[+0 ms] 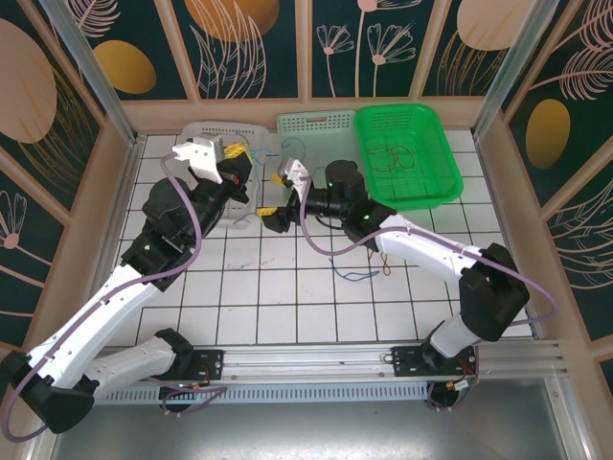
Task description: Untangle the cables
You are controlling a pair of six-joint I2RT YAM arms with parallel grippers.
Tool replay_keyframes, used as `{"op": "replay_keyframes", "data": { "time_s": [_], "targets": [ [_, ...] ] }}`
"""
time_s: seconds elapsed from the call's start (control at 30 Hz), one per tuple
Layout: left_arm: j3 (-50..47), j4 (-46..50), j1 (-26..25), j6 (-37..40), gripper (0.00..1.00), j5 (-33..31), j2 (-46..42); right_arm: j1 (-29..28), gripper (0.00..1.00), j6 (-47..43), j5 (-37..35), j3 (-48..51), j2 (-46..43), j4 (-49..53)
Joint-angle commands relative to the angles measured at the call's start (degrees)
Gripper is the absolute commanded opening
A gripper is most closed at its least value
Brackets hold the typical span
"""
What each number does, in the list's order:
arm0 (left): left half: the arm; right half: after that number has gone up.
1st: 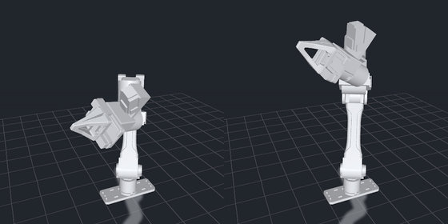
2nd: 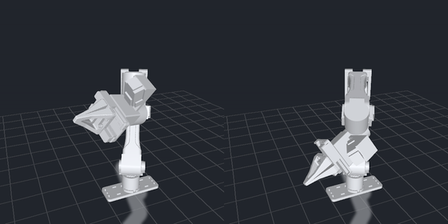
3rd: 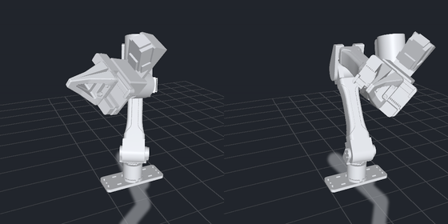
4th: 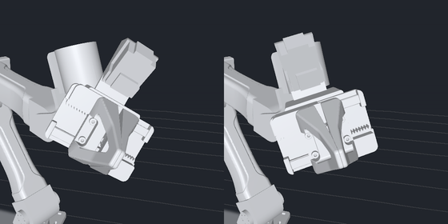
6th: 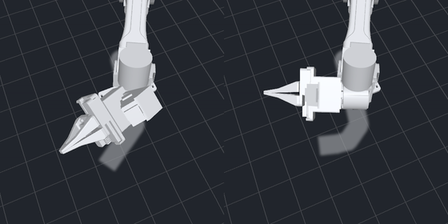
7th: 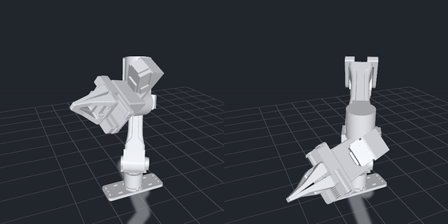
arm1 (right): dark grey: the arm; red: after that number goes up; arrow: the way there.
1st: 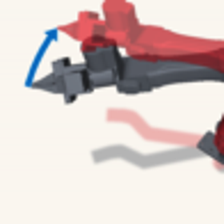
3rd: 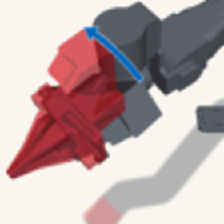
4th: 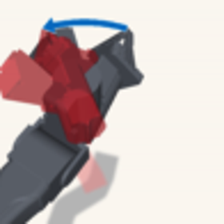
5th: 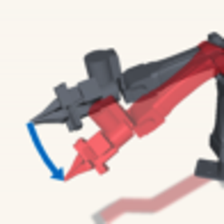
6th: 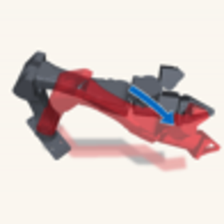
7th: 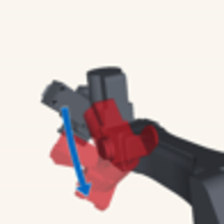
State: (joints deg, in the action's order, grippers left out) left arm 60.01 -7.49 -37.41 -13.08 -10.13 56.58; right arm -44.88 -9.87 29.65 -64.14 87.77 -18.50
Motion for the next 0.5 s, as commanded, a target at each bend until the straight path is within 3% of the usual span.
{"op": "replay_keyframes", "data": {
  "time_s": [0.0, 0.23, 0.47],
  "targets": [
    [1.87, -1.37, -0.04, 1.13, 0.04, -2.66, -0.84, 0.27, 0.91, -2.78, -0.41, 0.91, -4.70, 2.00],
    [2.83, -1.26, -0.05, 0.37, 0.03, -0.64, -0.20, 1.73, 0.89, -3.02, 0.31, 4.02, -8.63, 0.68],
    [2.92, -1.61, -0.04, -0.44, 0.03, 0.46, 0.73, 1.64, 0.90, -3.29, 1.58, 1.92, -5.25, -0.59]
  ]
}}
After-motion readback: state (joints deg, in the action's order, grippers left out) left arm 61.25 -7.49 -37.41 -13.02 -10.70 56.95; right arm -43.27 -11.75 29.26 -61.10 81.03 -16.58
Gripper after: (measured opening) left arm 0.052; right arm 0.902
